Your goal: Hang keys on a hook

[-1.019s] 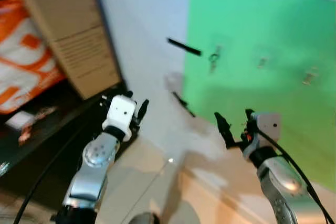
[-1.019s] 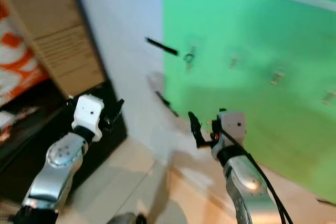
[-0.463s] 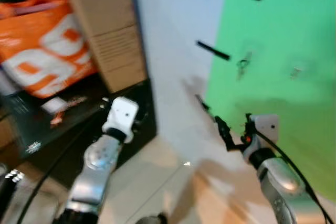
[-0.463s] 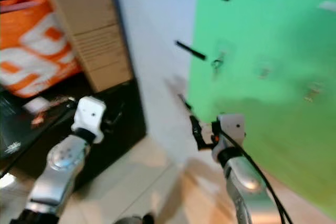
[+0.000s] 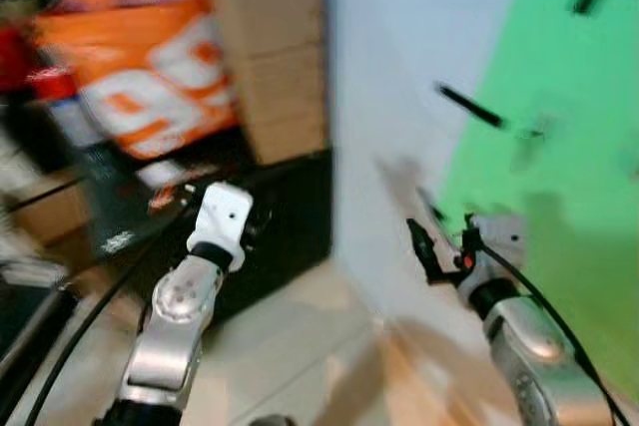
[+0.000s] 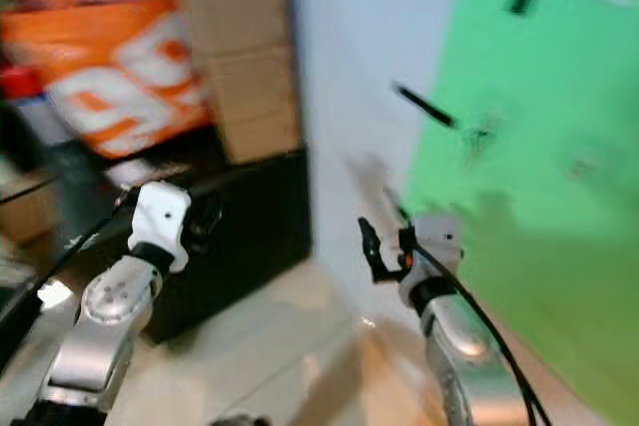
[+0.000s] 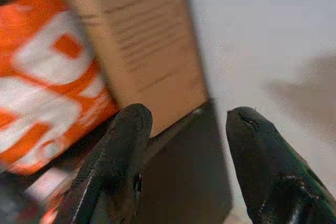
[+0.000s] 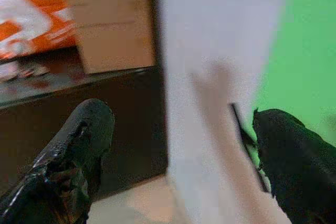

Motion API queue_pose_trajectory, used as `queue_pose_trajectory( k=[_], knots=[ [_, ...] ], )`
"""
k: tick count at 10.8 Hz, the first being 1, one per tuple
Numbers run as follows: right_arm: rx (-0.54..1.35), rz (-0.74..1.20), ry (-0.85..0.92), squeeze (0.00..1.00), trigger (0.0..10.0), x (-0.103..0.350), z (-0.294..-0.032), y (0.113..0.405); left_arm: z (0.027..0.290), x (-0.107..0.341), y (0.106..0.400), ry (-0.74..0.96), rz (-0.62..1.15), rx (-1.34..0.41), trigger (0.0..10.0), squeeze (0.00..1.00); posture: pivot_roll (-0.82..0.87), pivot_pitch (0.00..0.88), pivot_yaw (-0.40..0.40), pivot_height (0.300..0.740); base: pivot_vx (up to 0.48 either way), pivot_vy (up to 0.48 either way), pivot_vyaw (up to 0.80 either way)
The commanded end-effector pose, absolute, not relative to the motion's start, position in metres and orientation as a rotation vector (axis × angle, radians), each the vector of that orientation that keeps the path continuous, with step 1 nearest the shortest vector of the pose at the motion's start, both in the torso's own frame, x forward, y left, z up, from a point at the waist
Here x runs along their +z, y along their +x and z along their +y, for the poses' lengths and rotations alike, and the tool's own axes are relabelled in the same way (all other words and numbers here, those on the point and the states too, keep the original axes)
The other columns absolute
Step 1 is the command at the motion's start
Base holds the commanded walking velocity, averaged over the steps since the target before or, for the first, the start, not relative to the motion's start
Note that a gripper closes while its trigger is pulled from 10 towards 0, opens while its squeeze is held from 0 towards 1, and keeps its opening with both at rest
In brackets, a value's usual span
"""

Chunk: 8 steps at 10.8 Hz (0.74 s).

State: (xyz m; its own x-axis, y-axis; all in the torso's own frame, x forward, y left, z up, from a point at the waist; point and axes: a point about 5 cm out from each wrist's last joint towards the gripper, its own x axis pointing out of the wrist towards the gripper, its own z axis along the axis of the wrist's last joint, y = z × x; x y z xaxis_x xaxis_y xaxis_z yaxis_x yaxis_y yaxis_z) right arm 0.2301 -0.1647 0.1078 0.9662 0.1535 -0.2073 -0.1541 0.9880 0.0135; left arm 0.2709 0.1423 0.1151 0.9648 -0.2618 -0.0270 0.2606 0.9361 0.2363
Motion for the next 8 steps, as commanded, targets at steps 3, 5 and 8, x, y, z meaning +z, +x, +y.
queue_pose_trajectory(
  k=[3,5,8],
  knots=[
    [0.182,0.222,-0.006,0.0,10.0,0.1062,-0.1629,0.2283,0.139,0.119,0.2698,0.211,-0.012,-0.286,10.0,0.0,-0.08,0.0,0.046,0.74,0.274,0.0,0.0],
    [0.181,0.229,-0.022,0.0,10.0,0.1044,-0.1627,0.2287,0.1389,0.1199,0.2699,0.209,-0.012,-0.288,10.0,0.0,-0.08,0.0,0.047,0.74,0.317,0.0,0.0],
    [0.214,0.209,-0.035,0.0,10.0,0.107,-0.1597,0.2285,0.1396,0.1208,0.2703,0.203,-0.012,-0.286,10.0,0.0,-0.08,0.0,0.046,0.74,0.316,0.0,0.0]
  ],
)
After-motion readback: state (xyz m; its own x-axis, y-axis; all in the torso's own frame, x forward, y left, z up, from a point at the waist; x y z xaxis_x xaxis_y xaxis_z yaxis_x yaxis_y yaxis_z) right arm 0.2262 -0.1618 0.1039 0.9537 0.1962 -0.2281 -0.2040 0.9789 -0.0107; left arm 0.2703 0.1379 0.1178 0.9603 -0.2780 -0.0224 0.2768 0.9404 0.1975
